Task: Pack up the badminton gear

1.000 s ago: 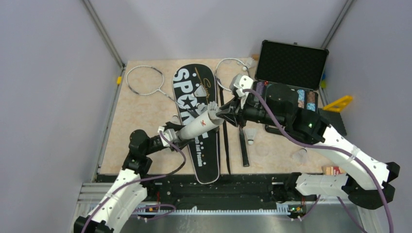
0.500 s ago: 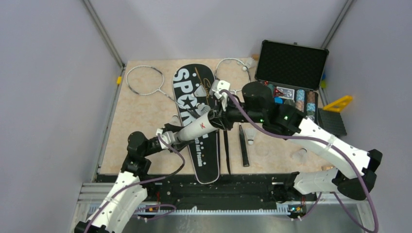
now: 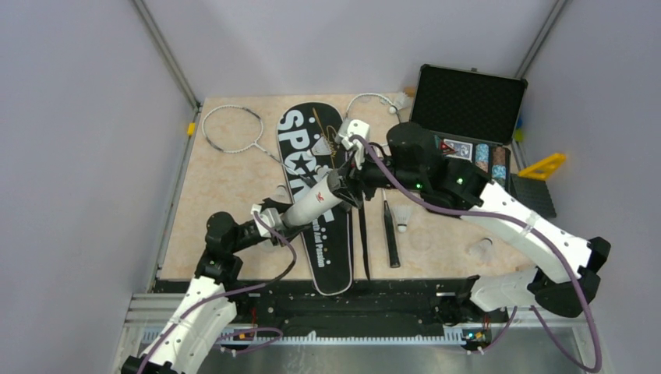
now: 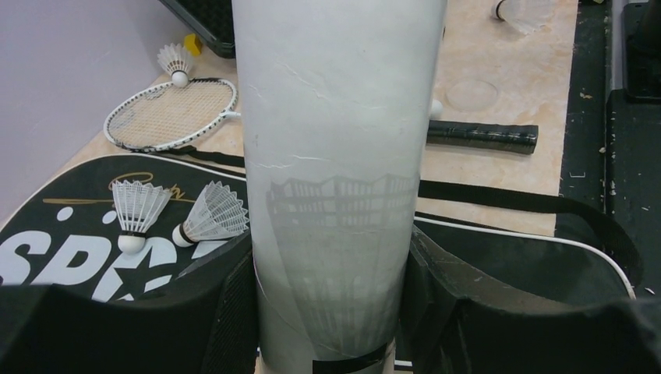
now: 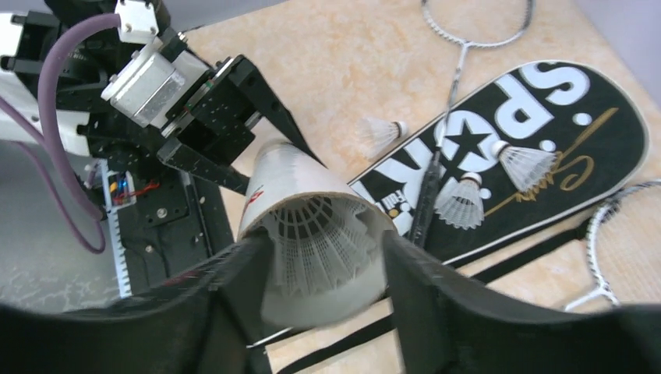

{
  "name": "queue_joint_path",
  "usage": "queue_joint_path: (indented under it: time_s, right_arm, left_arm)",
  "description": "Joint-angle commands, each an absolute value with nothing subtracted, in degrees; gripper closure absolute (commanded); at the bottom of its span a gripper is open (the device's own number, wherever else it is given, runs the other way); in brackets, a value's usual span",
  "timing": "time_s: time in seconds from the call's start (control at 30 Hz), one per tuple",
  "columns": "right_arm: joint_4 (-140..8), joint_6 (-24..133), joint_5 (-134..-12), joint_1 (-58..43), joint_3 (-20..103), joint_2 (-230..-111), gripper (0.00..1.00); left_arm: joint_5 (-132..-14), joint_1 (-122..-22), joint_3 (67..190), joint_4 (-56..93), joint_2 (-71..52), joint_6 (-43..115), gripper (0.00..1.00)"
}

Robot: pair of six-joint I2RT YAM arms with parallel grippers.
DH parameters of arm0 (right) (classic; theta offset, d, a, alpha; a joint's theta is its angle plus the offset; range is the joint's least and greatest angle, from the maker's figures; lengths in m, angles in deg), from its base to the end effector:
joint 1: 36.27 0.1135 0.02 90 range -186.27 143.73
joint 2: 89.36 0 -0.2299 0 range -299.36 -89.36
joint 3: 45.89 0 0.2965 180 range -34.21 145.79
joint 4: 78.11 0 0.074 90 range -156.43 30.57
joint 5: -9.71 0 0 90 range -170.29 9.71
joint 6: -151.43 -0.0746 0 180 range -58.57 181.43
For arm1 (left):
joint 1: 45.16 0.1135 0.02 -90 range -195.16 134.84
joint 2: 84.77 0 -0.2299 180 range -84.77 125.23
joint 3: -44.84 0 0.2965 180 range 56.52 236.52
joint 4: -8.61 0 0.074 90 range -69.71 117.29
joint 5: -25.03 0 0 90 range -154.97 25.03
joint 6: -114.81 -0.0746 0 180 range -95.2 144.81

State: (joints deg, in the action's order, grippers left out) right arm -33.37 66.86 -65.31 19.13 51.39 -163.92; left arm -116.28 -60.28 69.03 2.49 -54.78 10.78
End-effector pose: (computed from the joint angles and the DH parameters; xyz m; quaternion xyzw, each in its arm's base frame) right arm 0.1929 0.3136 0.3949 -0.4790 0.6720 0.3321 0.4568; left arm 0.2131 -0.1179 0.1991 0.4571 0.5379 -0.3114 0.6362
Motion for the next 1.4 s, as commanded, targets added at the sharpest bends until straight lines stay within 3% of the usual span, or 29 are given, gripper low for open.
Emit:
queue_joint_path:
  time_s: [0.0,0.1,0.17,0.43,0.63,0.8,1.0,1.13,1.23,1.37]
  right_arm:
    - [-35.2,68.7,-75.9,19.6,52.1,-158.2,0.29]
    - [-36.6,68.4,-79.6,19.6,51.9,-154.3,0.14]
    - [-37.2,67.9,-82.0,19.5,51.4,-152.1,0.1]
    - [-41.9,65.3,-93.2,19.4,46.3,-146.1,0.03]
    - [-44.7,56.8,-109.5,16.0,37.6,-145.8,0.01]
    - [-47.3,55.5,-98.6,12.2,32.5,-153.6,0.02]
    - [-87.3,68.6,-71.5,12.2,15.8,-163.2,0.09]
    - [-105.8,70.6,-58.5,12.4,15.2,-176.2,0.05]
    - [-106.6,76.2,-54.6,14.2,20.8,-185.8,0.05]
    - [-98.2,86.3,-59.8,17.8,31.1,-196.4,0.05]
  left_arm:
    - [-118.3,-61.4,70.6,-6.6,-56.1,11.0,0.68]
    - [-115.6,-61.4,70.5,-7.4,-55.8,11.7,0.68]
    - [-114.1,-61.4,70.6,-8.0,-55.6,12.6,0.68]
    - [-103.6,-61.4,70.2,-12.0,-54.9,15.9,0.69]
    - [-79.8,-61.4,69.7,-17.7,-54.4,23.8,0.69]
    - [-55.3,-61.4,71.0,-15.9,-55.4,29.3,0.69]
    - [-41.8,-61.4,71.9,-11.6,-57.4,31.8,0.69]
    - [-39.2,-61.4,71.2,-12.6,-57.6,32.2,0.69]
    - [-37.6,-61.4,71.1,-13.0,-57.2,33.0,0.69]
    - [-36.0,-61.4,71.2,-13.3,-56.1,33.6,0.69]
